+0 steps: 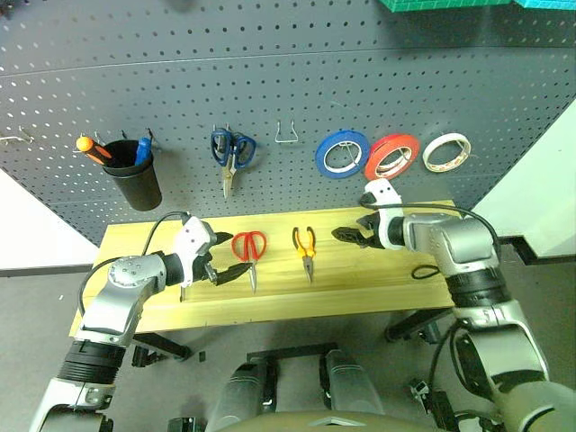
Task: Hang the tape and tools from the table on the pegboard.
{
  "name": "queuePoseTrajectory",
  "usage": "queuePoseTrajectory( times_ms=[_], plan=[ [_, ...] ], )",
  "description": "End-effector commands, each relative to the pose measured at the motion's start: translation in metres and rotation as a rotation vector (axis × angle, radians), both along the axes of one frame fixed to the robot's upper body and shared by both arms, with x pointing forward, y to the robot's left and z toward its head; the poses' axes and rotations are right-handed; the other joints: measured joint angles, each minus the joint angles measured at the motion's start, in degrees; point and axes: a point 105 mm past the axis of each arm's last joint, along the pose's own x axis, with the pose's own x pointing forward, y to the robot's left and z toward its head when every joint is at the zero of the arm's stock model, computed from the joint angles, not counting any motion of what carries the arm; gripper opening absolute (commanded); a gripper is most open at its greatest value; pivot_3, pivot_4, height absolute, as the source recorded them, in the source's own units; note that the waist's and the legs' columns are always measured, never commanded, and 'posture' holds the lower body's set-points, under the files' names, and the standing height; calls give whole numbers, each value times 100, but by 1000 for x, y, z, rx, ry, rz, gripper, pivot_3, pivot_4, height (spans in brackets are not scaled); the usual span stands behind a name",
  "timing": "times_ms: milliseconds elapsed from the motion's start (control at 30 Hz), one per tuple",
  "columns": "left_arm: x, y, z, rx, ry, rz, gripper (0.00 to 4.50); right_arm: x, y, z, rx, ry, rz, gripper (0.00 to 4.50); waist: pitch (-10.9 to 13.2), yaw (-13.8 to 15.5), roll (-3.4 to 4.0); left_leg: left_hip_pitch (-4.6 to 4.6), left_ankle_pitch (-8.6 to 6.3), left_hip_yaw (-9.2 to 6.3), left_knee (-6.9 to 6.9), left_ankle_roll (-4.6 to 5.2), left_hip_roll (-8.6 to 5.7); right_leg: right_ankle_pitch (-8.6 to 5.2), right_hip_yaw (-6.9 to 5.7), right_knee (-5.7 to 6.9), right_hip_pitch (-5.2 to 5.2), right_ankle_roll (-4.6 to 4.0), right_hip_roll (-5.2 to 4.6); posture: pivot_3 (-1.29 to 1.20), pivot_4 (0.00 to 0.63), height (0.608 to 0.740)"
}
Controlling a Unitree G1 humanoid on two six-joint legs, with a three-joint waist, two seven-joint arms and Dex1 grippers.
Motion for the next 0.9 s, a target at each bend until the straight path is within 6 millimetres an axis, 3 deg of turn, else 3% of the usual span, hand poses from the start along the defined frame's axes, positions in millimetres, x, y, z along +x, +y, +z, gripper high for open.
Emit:
queuePoseTrajectory(
  times_ms=[33, 267, 467, 667, 900],
  plan=[
    [11, 10, 3, 39, -23, 77, 4470, 8, 10, 4, -33, 6, -24, 4380, 45, 6, -8, 1, 0, 0, -1, 0, 2, -1, 0, 1, 0, -2, 1, -97, 256, 731],
    [10, 12, 5, 15, 4, 88, 4470, 12, 39, 1, -26, 56, 5, 4380, 384, 144, -32, -8, 3, 1, 1, 4, 12, -6, -1, 7, -15, -12, 3, -59, 340, 731],
    [5, 5, 14, -59, 37, 51, 4470, 22, 45, -3, -67, 47, -51, 4380, 703, 157, -63, -27, 6, 2, 0, 10, 19, -10, -3, 7, -28, -19, 2, -29, 400, 731],
    [5, 4, 18, -99, 72, 16, 4470, 25, 59, -4, -44, 67, -65, 4380, 898, 152, -84, -116, 12, 10, 6, 15, 19, -7, -2, 29, -128, -17, 2, -21, 436, 731],
    [6, 3, 17, -71, 75, -6, 4470, 34, 65, -1, -65, 34, -77, 4380, 1073, 150, -89, -124, 12, 11, 2, 13, 19, -10, -2, 64, -153, -20, 0, -7, 451, 731]
  ],
)
